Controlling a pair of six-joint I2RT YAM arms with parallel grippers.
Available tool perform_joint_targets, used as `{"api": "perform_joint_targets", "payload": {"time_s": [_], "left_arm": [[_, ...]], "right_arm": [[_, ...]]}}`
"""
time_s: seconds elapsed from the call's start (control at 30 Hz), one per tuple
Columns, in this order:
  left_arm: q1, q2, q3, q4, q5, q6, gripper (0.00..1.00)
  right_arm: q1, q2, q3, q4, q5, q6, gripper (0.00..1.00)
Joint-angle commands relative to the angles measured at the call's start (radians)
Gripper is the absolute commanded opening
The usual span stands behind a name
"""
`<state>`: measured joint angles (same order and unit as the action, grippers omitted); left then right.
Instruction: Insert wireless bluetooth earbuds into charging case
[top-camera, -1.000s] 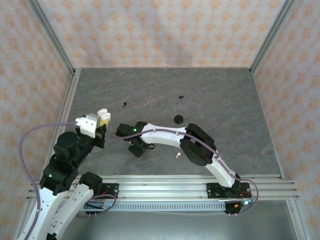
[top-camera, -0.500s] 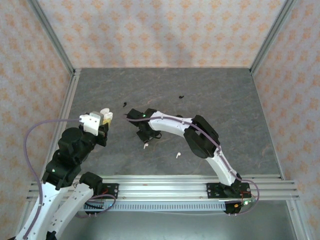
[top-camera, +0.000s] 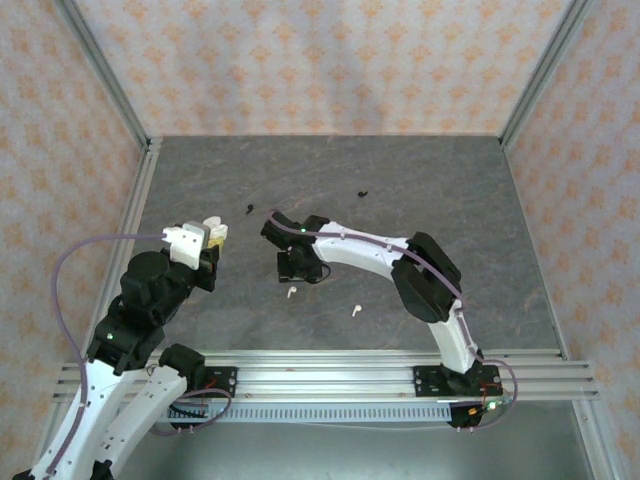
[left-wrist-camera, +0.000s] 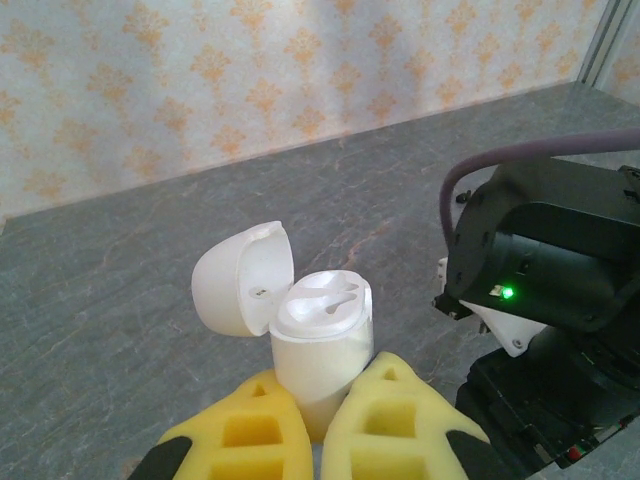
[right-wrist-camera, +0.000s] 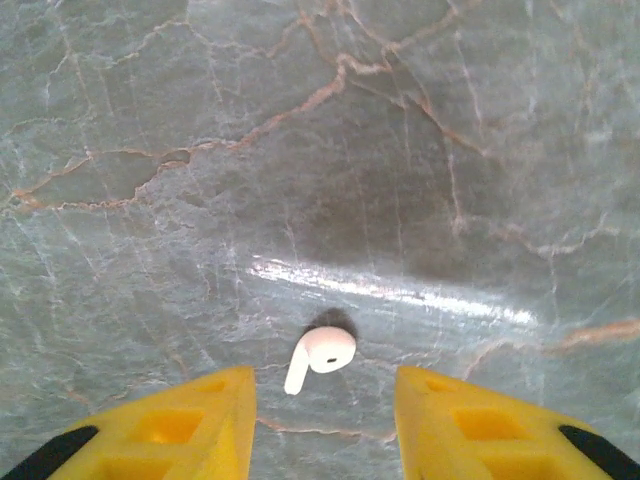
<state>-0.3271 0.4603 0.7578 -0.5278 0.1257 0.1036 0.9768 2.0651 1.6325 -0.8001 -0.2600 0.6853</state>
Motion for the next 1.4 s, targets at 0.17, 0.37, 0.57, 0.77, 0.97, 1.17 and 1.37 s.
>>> {"api": "perform_joint_targets", "payload": {"time_s": [0.17,0.37,0.57,0.77,0.97,1.17,1.37], "left_arm": [[-0.003,-0.037,-0.011,-0.011,0.039,0.004,0.0],[-0.003,-0.05,-0.026,-0.006,0.051,-0.012,0.0],[-0.001,-0.061,-0.038,-0.007,0.05,-0.013,0.0],[-0.003,-0.058,-0.041,0.0,0.06,-0.019,0.0],[-0.003,-0.057,-0.04,-0.005,0.06,-0.018,0.0],[-0.003,-0.057,-0.041,-0.01,0.065,-0.021,0.0],[-0.002,-0.056,-0.037,-0.009,0.066,-0.022,0.0]], "right_arm": [[0.011,0.016,-0.017,0.036,-0.013,0.165,0.4],[0.017,0.058,0.027,-0.045,0.014,0.172,0.39],[0.02,0.082,0.034,-0.056,0.017,0.172,0.39],[0.02,0.114,0.045,-0.048,-0.001,0.171,0.38],[0.025,0.119,0.065,-0.062,0.004,0.163,0.33],[0.028,0.125,0.07,-0.068,-0.004,0.157,0.3],[0.029,0.127,0.069,-0.077,-0.007,0.154,0.32]]}}
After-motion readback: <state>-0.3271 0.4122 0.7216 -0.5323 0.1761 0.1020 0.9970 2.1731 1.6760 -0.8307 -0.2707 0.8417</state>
